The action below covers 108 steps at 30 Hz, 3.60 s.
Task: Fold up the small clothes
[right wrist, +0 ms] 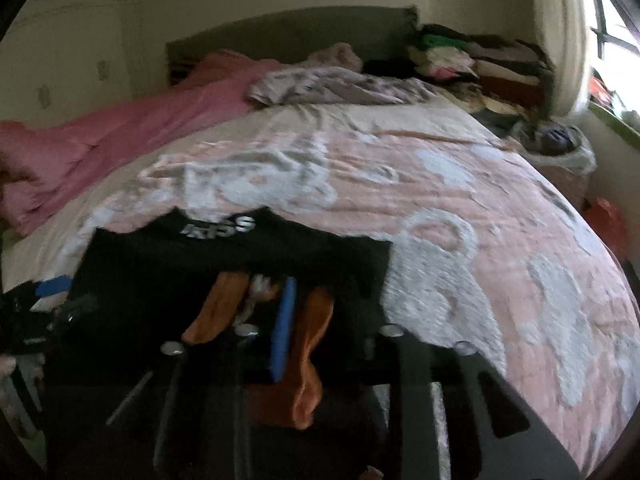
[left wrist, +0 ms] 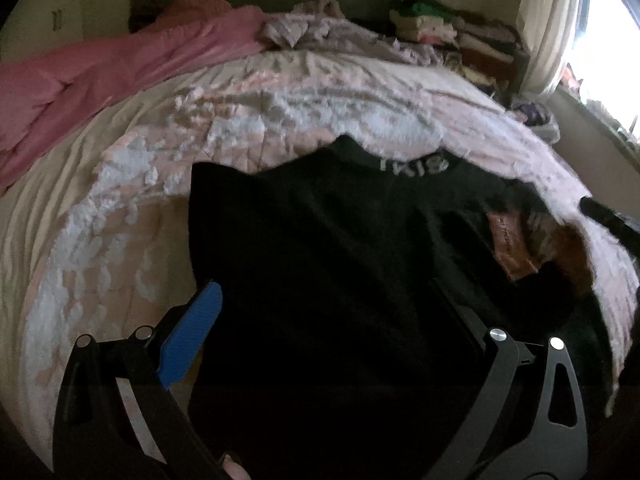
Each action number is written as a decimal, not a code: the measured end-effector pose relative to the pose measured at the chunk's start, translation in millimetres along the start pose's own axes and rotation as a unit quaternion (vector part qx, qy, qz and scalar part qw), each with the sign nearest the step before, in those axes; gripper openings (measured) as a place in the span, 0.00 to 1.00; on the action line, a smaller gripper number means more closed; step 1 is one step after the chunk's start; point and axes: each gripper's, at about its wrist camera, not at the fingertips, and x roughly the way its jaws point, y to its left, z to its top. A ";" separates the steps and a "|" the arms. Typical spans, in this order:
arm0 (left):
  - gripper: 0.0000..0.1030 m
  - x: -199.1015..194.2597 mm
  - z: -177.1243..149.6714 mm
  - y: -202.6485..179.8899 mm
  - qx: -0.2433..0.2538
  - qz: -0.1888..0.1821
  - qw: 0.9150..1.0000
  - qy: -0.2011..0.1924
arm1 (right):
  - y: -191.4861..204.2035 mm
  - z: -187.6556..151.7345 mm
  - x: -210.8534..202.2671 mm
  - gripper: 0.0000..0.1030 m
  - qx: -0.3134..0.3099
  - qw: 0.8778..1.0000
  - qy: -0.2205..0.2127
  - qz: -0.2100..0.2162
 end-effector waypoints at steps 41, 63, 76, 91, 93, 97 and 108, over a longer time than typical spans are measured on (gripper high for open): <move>0.90 12.8 -12.4 -8.3 0.027 -0.019 0.999 0.043 | 48.7 -36.6 24.8 0.46 -0.063 0.990 0.105 0.067; 0.91 -12.8 -4.7 0.7 0.009 -0.019 0.999 0.026 | 57.2 -27.2 -0.8 0.94 -0.062 0.995 0.058 0.055; 0.91 -40.1 -3.8 0.8 0.000 -0.001 1.000 -0.001 | 56.9 -21.8 -20.1 0.95 -0.055 0.996 0.033 0.062; 0.91 -73.1 -12.4 -6.6 0.012 0.001 1.000 -0.022 | 51.7 -21.5 -69.1 0.95 -0.021 0.997 -0.004 0.077; 0.91 -76.7 -13.3 -6.3 0.012 0.000 1.000 -0.024 | 51.0 -23.9 -74.1 0.95 -0.018 0.997 -0.005 0.077; 0.91 -85.0 -15.3 -6.6 0.012 0.000 1.000 -0.027 | 49.1 -26.1 -84.4 0.95 -0.009 0.997 -0.008 0.082; 0.91 -109.3 -18.7 -8.1 0.014 0.004 0.999 -0.041 | 44.8 -31.2 -110.4 0.95 -0.001 0.996 -0.021 0.082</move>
